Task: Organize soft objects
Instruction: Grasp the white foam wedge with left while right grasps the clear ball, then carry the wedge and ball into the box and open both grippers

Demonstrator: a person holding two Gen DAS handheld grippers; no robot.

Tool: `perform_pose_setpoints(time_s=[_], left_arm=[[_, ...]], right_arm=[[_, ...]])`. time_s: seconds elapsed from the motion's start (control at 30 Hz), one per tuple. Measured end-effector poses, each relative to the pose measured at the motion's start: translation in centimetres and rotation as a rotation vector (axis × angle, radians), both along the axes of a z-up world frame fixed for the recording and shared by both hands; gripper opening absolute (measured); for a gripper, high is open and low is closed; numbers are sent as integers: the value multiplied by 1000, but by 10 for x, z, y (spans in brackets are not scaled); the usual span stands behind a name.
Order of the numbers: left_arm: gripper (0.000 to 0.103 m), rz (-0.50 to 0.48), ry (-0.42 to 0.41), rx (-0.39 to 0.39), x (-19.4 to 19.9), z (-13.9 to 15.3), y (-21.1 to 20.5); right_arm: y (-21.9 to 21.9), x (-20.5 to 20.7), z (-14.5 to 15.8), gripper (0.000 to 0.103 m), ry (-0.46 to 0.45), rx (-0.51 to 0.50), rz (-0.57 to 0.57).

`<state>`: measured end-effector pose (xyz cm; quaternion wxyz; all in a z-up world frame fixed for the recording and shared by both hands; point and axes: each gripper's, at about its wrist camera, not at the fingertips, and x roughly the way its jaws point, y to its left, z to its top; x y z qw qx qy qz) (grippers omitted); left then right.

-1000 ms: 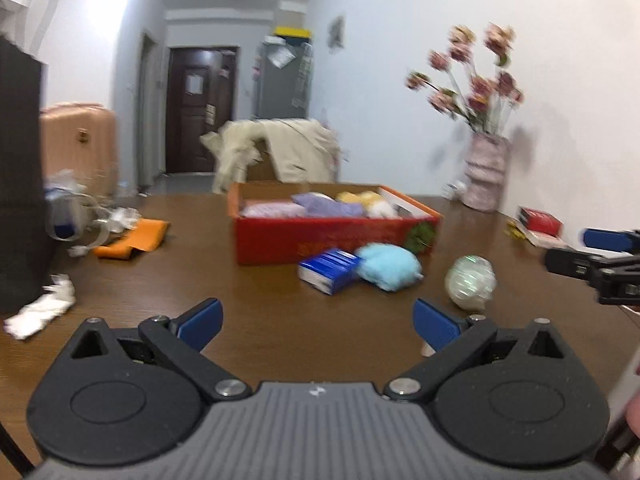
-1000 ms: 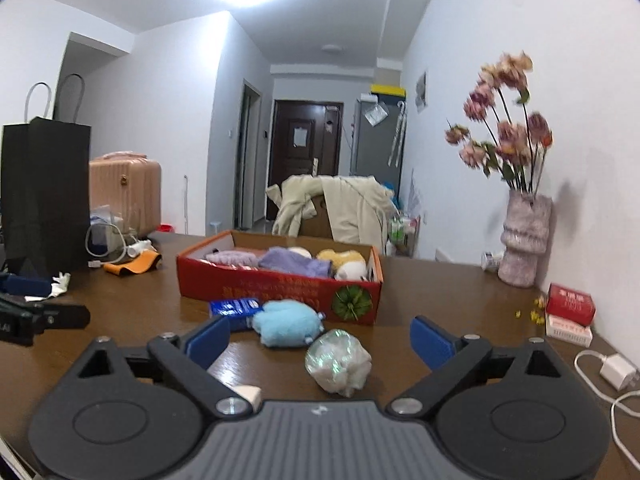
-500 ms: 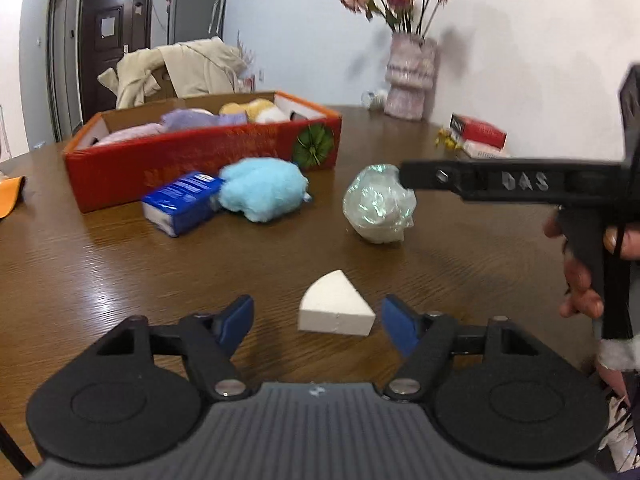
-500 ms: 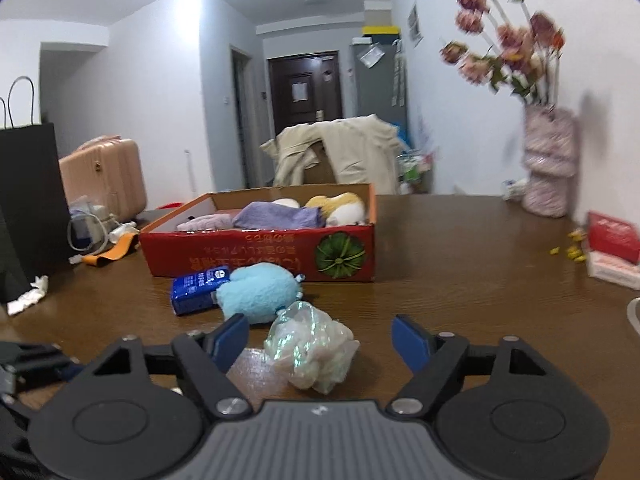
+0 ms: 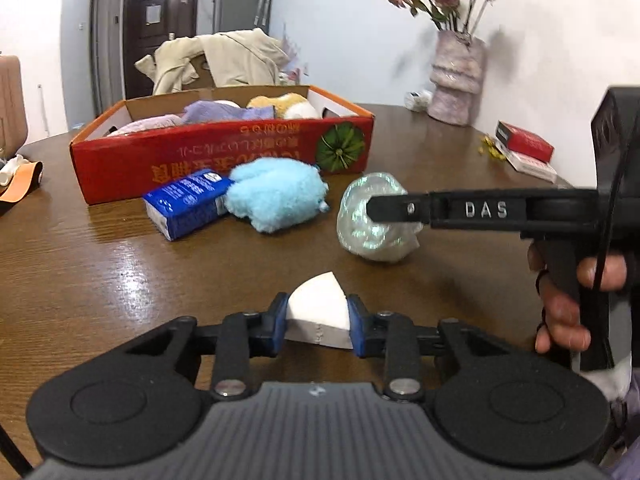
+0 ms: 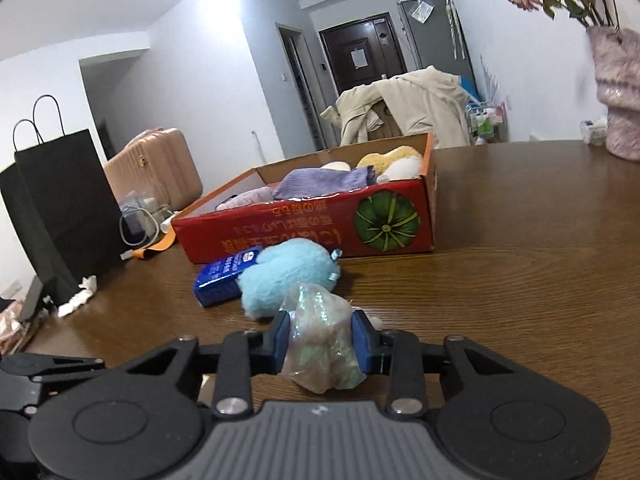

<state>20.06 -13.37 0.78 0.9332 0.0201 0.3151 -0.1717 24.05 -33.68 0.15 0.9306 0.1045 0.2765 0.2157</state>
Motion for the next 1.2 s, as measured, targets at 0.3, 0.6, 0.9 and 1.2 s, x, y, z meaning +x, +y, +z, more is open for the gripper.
perform_pose_setpoints(time_s=[0.3, 0.6, 0.9, 1.2], left_arm=[[31, -26, -52, -162, 39, 42, 22], [32, 3, -152, -34, 150, 89, 35], [34, 25, 24, -53, 246, 50, 60], [54, -5, 31, -98, 265, 39, 79]], right_arm=[[-10, -8, 11, 21, -65, 11, -10], [-33, 21, 72, 20, -182, 37, -50], [20, 145, 81, 20, -92, -14, 24], [94, 191, 30, 29, 72, -104, 134]])
